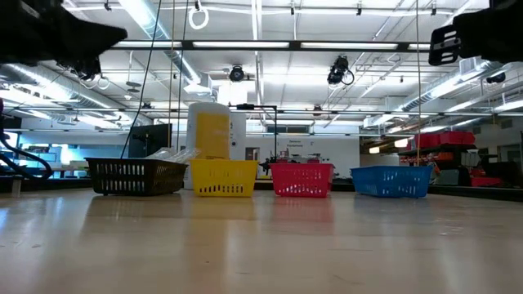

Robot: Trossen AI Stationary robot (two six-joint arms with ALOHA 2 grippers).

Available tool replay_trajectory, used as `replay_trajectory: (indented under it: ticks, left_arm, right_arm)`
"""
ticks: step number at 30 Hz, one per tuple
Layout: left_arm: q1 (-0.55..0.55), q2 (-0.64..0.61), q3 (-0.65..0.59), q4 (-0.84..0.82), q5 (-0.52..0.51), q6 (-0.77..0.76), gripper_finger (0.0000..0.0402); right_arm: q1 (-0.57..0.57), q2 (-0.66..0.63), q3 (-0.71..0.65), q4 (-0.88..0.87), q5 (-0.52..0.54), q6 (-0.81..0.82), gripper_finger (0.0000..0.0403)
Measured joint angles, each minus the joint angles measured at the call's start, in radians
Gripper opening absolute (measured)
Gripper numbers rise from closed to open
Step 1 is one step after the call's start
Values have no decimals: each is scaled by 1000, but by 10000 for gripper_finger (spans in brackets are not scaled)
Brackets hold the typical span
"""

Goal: Pick & Place Travel size toiletries
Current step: Return to Home Position

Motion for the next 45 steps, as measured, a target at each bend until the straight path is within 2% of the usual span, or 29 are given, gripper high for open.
replay_trajectory:
  ticks: [4,10,12,16,23,27,31,39,45]
  left_arm:
    - [47,2,1,-28,-40,-7,6]
    - [103,2,0,-111,95,-93,7]
    - [116,1,0,-157,58,-133,6]
    - [133,9,1,-179,-99,-182,12]
    - [136,10,1,-182,-110,-219,18]
    - [136,10,1,-183,-111,-255,15]
    - [136,10,1,-184,-111,-222,17]
    - [136,10,0,-179,-111,-202,16]
    - [136,10,0,-177,-109,-213,16]
  right_arm:
    - [0,-35,-5,-21,-1,10,2]
    - [0,-79,-5,-88,-82,18,2]
    - [0,-78,-5,-94,-109,30,2]
    - [0,-78,-6,-98,-116,40,2]
    - [0,-78,-99,39,-119,51,2]
    - [0,-78,-119,101,-56,70,2]
    - [0,-77,-121,82,17,145,2]
    - [-1,-74,-121,78,20,170,2]
    - [0,-74,-121,80,131,194,2]
